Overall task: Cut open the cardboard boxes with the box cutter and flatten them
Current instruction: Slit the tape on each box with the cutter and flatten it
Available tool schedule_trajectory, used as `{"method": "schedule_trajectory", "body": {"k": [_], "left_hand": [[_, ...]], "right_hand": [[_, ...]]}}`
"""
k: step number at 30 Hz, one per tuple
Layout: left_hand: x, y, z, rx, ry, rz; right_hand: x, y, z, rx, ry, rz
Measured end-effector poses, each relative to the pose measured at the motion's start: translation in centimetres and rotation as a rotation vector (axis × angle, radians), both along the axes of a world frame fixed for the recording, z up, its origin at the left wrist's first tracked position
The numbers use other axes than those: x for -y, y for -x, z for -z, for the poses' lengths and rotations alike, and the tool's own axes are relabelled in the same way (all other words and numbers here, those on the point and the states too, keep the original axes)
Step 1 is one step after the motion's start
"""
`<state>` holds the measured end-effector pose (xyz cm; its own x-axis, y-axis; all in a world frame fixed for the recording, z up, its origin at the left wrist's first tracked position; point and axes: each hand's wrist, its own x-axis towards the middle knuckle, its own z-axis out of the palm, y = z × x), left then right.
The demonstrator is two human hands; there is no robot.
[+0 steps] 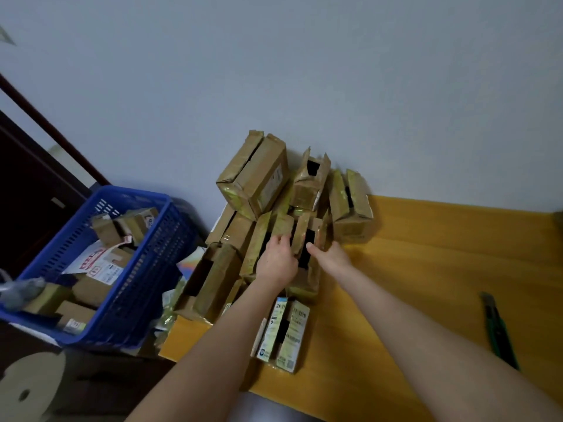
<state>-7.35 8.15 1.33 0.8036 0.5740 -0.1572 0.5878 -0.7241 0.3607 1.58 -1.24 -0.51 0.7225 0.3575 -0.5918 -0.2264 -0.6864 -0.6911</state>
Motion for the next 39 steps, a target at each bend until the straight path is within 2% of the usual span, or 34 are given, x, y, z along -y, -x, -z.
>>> {"method": "schedule_trajectory", "body": {"k": [3, 6, 12, 17, 20, 24, 29, 34, 39], "left_hand": [[-0.2, -0.5, -0.3, 0.022, 0.021, 0.013], [-0.5, -1.5, -0.5, 0.021, 0.076, 0.048], [-0.7, -3.2, 0.0, -0.074, 0.129, 0.062], [-0.3, -4.5, -0.7, -0.133, 0.076, 0.114], [1.0, -4.8, -1.1, -0.101, 0.093, 0.19], [4.0, -5.3, -1.1, -0.059, 0.173, 0.303], [8.2, -6.3, -0.4, -0.061, 0.467, 0.366], [11.2, -7.3, 0.7, -0.113, 0.466, 0.346], [14.0, -7.9, 2.0, -0.259, 0.257, 0.32]], "right_hand": [[-0.8, -0.1, 0.2, -0.083, -0.004, 0.057], [-1.0, -0.1, 0.2, -0.077, 0.043, 0.041], [-0.6, -1.0, -0.7, 0.238, 0.202, -0.066], [1.5, -0.8, -2.0, 0.372, 0.298, -0.045], [4.3, -0.9, -2.1, 0.359, 0.344, 0.057], [8.2, -0.2, -1.5, 0.309, 0.293, 0.272], [11.5, 0.3, -0.1, 0.223, 0.185, 0.541], [13.7, 0.0, 1.2, 0.114, -0.04, 0.677], [18.2, -0.2, 3.8, 0.226, 0.349, 0.446]]}}
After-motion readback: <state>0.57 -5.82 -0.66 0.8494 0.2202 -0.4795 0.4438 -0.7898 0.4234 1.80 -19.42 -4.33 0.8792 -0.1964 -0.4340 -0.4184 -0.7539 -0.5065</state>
